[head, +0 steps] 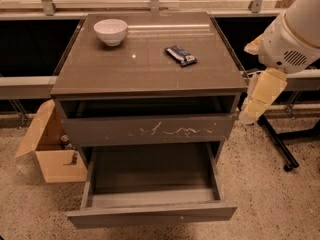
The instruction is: Place rxbar blueberry into middle drawer
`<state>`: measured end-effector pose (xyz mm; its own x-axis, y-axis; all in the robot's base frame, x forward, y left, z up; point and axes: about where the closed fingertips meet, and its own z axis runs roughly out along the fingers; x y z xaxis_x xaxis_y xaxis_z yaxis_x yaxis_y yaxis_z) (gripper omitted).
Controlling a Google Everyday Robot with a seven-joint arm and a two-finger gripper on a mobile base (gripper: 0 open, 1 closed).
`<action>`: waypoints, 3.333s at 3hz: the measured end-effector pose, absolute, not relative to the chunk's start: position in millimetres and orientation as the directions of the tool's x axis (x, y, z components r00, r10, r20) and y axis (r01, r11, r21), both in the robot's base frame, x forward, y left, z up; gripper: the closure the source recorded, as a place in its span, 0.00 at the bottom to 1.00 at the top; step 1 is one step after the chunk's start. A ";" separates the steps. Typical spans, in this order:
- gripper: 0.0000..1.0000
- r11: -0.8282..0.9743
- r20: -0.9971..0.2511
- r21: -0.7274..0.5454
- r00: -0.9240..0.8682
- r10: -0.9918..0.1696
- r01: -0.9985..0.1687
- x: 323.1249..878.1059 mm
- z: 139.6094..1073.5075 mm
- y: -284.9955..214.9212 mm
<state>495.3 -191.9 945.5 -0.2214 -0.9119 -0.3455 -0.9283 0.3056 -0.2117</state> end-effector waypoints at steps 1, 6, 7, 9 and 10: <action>0.00 0.360 -0.489 -0.215 -0.219 -0.844 -0.908 527.2 941.2 -194.3; 0.00 0.503 -0.696 -0.222 -0.225 -0.681 -0.835 702.7 914.6 -167.2; 0.00 0.549 -0.746 -0.190 -0.243 -0.619 -0.814 737.7 894.0 -165.1; 0.00 0.612 -0.788 -0.098 -0.314 -0.530 -0.785 796.6 857.7 -134.8; 0.00 0.646 -0.807 -0.065 -0.340 -0.482 -0.761 814.5 845.7 -129.4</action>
Offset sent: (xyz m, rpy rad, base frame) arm 0.1548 -0.0146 -0.0055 0.4527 -0.1558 -0.0711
